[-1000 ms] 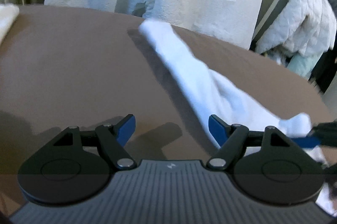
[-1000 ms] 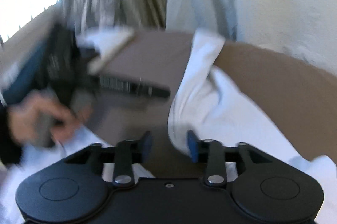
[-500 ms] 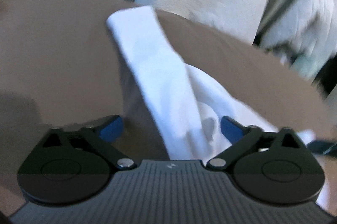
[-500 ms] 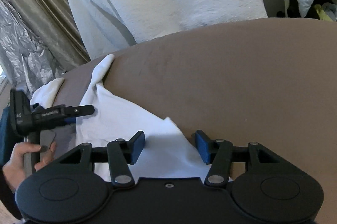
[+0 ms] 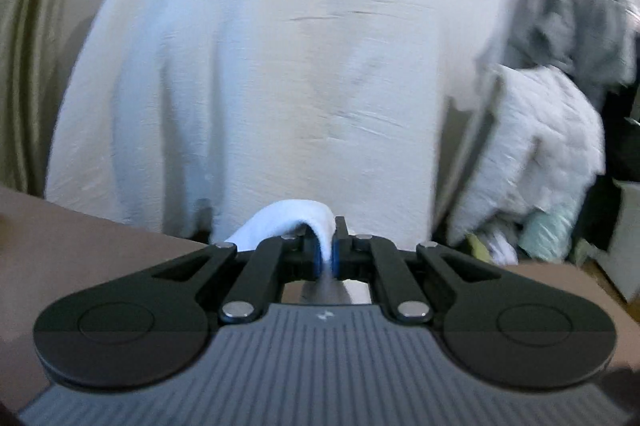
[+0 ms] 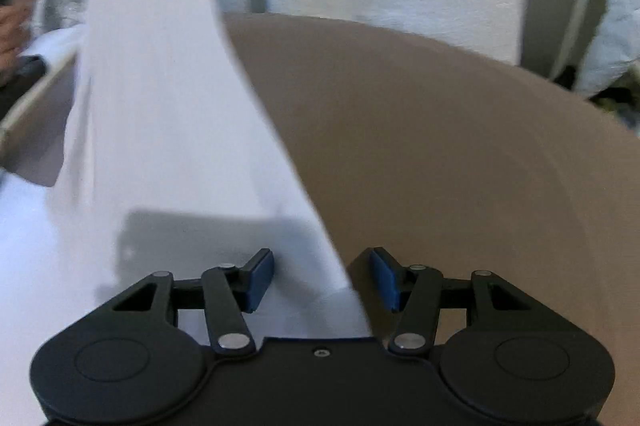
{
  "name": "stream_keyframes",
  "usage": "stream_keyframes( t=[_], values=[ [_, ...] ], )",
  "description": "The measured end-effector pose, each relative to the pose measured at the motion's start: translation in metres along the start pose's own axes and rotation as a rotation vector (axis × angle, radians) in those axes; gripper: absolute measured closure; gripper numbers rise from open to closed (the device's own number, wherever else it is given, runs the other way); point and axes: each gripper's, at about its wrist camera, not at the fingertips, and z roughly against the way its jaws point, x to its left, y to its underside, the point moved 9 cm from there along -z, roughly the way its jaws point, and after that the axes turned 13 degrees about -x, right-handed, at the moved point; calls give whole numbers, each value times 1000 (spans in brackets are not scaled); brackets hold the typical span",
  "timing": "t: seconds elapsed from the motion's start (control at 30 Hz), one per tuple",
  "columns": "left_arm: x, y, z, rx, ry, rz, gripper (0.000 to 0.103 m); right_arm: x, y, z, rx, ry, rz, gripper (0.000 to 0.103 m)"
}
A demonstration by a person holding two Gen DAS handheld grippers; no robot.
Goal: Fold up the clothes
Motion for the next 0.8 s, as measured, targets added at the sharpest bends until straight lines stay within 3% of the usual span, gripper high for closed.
stream_keyframes(
  t=[0.1,0.17,0.2,0.23,0.27,0.4,0.5,0.6,0.67,0.73,0.77,0.8],
  values=[
    [-15,19,43,5,50,66,98,-6,-4,-5,-53,81,-47,44],
    [-23,29,74,16,109,225,98,-7,-4,-4,-78,115,-42,46],
    [-32,30,90,9,150,272,99,-7,-4,-1,-80,111,-47,55],
    [-42,29,108,7,194,285,99,-6,-3,2,-81,99,-51,85],
    [-56,27,126,-2,242,269,99,-1,-2,5,-78,69,-47,103],
    [-118,40,201,54,442,115,98,-1,-17,34,-178,107,30,103],
    [-160,80,253,193,567,14,96,-28,-23,58,-233,172,-50,103],
    [-177,144,283,430,574,-43,89,-38,-20,72,-267,192,-100,103],
    [-181,187,297,561,555,-124,77,-29,-14,71,-257,215,-59,103],
    [-181,213,305,651,511,-214,65,-31,-8,64,-213,287,-45,102],
    [-180,212,309,645,509,-220,63,-39,-7,65,-196,348,-58,101],
    [-179,210,313,640,508,-225,61,-49,-5,70,-193,381,-102,93]
  ],
)
